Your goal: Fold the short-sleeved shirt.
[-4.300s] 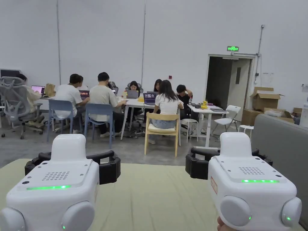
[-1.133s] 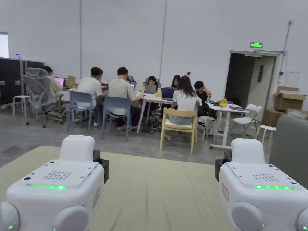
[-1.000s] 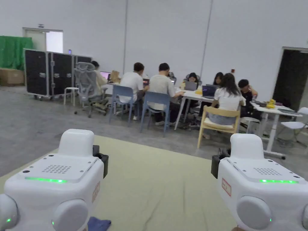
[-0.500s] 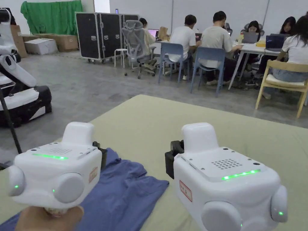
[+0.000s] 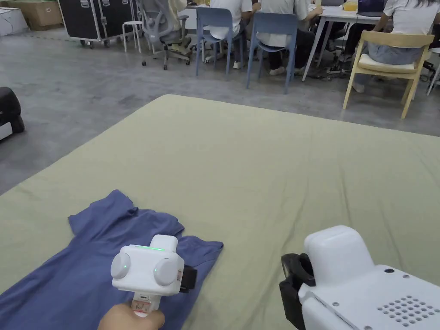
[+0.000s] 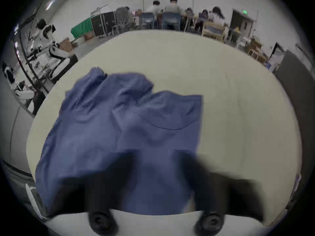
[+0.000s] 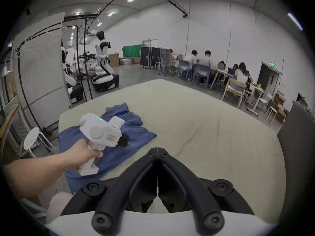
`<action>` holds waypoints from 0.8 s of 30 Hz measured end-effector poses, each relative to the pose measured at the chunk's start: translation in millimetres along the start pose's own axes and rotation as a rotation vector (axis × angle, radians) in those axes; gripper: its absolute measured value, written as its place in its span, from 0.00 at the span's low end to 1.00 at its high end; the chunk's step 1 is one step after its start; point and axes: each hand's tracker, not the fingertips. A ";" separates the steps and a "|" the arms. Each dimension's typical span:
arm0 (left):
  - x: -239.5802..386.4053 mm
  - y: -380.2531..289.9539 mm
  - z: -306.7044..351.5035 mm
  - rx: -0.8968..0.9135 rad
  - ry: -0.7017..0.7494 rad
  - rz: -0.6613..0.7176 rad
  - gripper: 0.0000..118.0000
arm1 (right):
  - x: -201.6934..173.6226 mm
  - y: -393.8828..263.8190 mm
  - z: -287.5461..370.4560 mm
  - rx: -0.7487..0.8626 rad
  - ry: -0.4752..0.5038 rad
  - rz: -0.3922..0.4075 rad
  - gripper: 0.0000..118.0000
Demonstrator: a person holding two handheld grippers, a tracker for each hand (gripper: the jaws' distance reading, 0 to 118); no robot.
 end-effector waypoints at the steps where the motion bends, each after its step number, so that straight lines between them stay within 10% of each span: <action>1: 2.9 -1.2 1.7 -0.028 -0.017 -0.018 1.00 | 2.8 -2.4 -3.3 -0.008 0.001 -0.007 0.02; 13: -27.3 -4.0 -45.0 -0.071 -0.015 0.090 1.00 | 18.8 -27.7 -20.0 -0.076 0.001 -0.060 0.02; 14: -31.6 -4.4 -32.4 -0.008 -0.010 0.143 0.95 | 18.9 -28.2 -18.7 -0.076 -0.004 -0.058 0.02; 16: -33.4 -3.0 -12.7 0.114 0.042 0.124 0.02 | 21.3 -28.8 -13.8 -0.079 -0.009 -0.057 0.02; 24: -69.3 3.6 29.9 0.137 -0.165 0.415 0.01 | 52.7 -30.7 25.6 -0.018 -0.077 -0.194 0.02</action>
